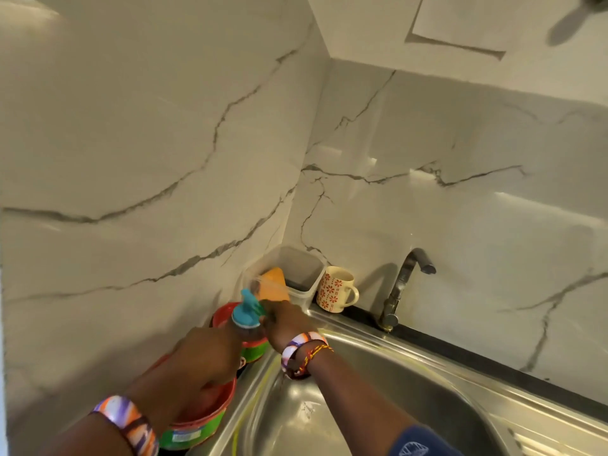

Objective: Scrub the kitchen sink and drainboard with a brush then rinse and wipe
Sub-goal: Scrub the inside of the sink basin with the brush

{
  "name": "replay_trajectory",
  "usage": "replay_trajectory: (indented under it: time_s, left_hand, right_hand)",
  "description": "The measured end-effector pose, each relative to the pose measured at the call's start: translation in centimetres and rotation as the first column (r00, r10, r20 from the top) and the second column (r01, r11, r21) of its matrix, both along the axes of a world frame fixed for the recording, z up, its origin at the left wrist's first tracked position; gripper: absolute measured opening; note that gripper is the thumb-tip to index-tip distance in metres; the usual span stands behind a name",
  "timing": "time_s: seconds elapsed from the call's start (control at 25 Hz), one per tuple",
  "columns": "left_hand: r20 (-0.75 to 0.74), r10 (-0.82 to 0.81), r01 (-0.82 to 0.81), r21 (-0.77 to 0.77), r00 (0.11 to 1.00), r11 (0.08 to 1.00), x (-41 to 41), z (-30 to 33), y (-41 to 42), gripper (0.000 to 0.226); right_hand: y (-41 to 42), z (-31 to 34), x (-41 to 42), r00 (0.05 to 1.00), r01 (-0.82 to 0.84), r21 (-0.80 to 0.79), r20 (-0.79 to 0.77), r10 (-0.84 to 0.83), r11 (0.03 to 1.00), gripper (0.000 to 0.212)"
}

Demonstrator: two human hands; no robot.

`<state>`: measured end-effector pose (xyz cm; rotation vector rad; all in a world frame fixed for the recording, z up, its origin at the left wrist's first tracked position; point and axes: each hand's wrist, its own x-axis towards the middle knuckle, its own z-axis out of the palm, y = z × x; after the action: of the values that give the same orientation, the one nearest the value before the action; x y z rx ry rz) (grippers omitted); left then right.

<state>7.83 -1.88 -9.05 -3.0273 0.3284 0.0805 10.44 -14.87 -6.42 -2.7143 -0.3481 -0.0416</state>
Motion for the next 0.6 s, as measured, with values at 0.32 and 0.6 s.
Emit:
replay_trajectory:
  time_s: [0.32,0.6]
  left_hand:
    - [0.096,-0.297,0.301,-0.03,0.95,0.953,-1.0,-0.7,-8.3,0.051]
    - [0.1,-0.299,0.299,0.018,0.949,0.954,0.1,-4.7,-9.5,0.064]
  right_hand:
    - [-17.3,-1.3,-3.6,0.871,0.44,0.622,-0.123,-0.475,0.647,0.042]
    - [-29.2,-5.1,-3.5,0.563,0.81,0.185,0.018,-0.826,0.556,0.036]
